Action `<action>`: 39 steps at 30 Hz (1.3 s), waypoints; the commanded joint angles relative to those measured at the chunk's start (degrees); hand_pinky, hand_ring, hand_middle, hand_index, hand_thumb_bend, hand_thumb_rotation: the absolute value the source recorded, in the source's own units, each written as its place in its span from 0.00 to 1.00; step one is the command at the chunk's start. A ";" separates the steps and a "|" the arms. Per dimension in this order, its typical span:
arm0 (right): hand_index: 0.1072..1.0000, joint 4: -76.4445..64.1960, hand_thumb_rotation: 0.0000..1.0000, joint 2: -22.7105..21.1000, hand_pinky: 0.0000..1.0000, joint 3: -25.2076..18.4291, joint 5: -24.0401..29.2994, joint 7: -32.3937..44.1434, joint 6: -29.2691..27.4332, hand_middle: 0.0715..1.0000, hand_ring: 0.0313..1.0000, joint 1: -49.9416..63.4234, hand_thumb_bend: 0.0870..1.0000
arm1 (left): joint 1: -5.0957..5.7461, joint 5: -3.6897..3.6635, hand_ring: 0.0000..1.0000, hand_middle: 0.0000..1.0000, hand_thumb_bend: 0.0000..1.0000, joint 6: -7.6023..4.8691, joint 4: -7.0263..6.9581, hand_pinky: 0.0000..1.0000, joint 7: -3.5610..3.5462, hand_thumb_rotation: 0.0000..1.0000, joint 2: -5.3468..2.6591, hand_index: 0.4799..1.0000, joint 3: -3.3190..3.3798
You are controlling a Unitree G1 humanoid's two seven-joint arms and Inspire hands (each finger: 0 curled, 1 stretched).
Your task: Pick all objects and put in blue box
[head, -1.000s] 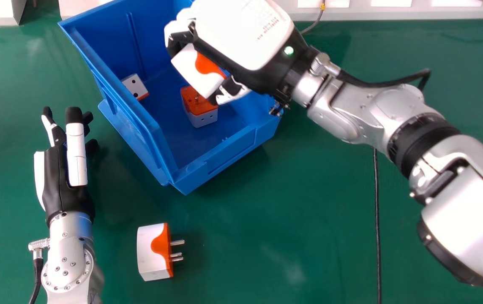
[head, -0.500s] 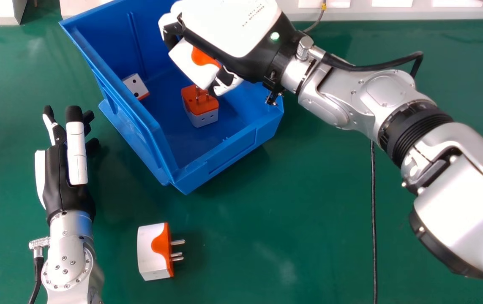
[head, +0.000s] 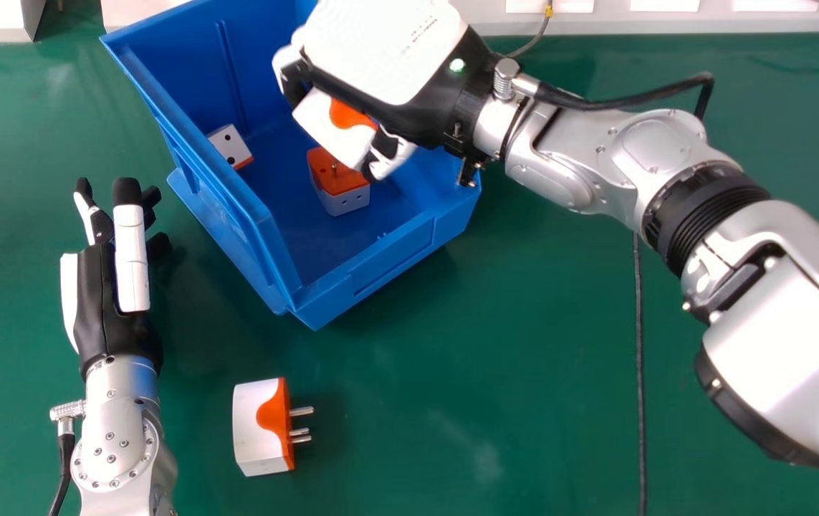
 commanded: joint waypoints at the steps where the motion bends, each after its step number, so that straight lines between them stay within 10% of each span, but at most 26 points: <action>1: 0.76 -1.13 0.27 -1.11 0.59 -0.71 1.71 0.30 -0.28 0.80 0.75 -3.33 0.84 | -0.30 0.78 0.91 0.87 0.93 0.25 0.62 0.87 -0.16 0.99 -0.01 0.90 -0.66; 7: 0.93 -1.73 0.40 -1.18 0.71 -1.16 2.00 -2.23 -0.90 0.95 0.90 -2.67 0.97 | -0.20 1.04 0.91 0.88 0.93 -0.12 0.79 0.87 -0.37 0.99 0.20 0.91 -0.75; 22: 0.98 -3.35 0.43 -3.57 0.75 -1.93 2.52 -6.67 -3.97 0.99 0.95 -1.39 1.00 | 0.04 1.07 0.91 0.88 0.94 0.04 -0.14 0.87 0.37 0.99 -0.43 0.91 -0.85; 32: 0.94 -18.08 0.47 -10.41 0.75 -9.55 6.59 -37.28 -13.00 0.94 0.92 20.18 1.00 | 1.03 1.36 0.91 0.88 0.93 1.04 -2.42 0.87 1.34 0.99 -0.61 0.91 -1.10; 39: 0.89 -17.52 0.55 -8.25 0.72 -4.33 -2.12 -62.96 -18.32 0.86 0.86 30.79 1.00 | 1.93 1.57 0.91 0.87 0.94 1.95 -4.16 0.86 1.61 0.99 -0.10 0.91 -1.19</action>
